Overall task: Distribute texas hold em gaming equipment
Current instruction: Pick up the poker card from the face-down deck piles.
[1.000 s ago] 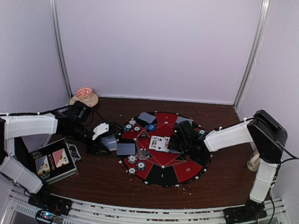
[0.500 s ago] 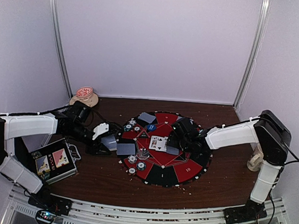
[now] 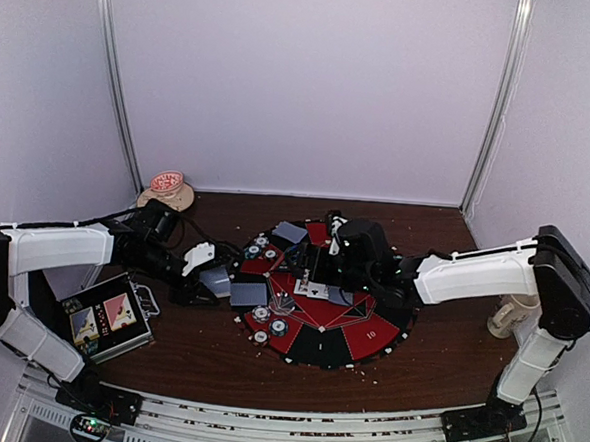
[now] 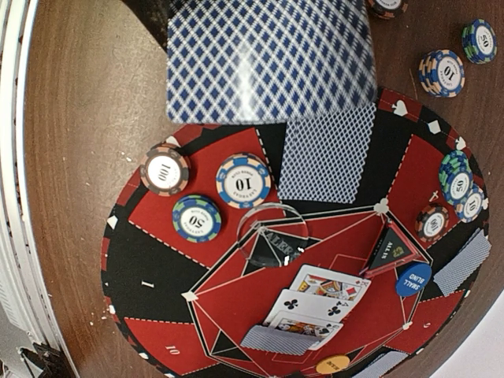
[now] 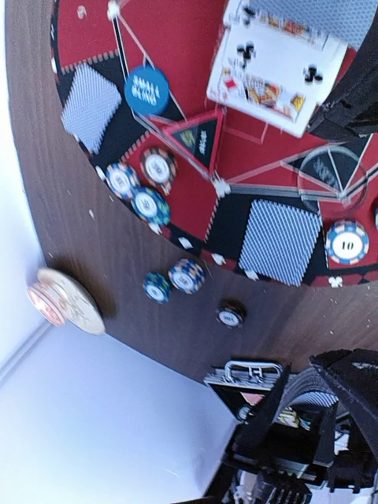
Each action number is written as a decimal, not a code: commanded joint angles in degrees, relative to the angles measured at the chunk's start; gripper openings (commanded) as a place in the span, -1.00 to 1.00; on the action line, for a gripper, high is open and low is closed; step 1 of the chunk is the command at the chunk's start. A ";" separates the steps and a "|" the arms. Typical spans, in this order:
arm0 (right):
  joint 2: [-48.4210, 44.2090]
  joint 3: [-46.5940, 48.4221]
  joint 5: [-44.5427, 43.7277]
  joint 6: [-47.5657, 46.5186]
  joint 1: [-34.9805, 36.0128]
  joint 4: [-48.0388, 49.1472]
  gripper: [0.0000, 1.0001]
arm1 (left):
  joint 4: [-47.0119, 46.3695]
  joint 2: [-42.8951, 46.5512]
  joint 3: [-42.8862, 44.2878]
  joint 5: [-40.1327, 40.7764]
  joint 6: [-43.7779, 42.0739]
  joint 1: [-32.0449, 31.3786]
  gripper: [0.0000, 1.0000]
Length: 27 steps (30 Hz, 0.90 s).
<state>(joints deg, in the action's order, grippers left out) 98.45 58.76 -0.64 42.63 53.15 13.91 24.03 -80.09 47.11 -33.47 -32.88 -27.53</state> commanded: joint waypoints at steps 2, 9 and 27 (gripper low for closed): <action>9.28 7.19 14.43 0.34 3.09 7.25 0.85 | -1.53 1.08 -0.27 -0.97 -0.16 0.11 -0.09; 15.85 13.64 18.93 3.33 5.42 9.41 0.78 | -1.51 0.86 -0.31 -0.86 -0.28 0.07 -0.09; 26.08 23.59 21.35 8.54 6.55 8.89 0.44 | -1.53 0.91 -0.27 -0.83 -0.25 0.02 -0.09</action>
<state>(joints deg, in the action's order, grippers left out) 123.20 79.90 20.40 49.93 59.40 22.57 24.03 -80.09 47.11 -33.45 -32.91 -27.53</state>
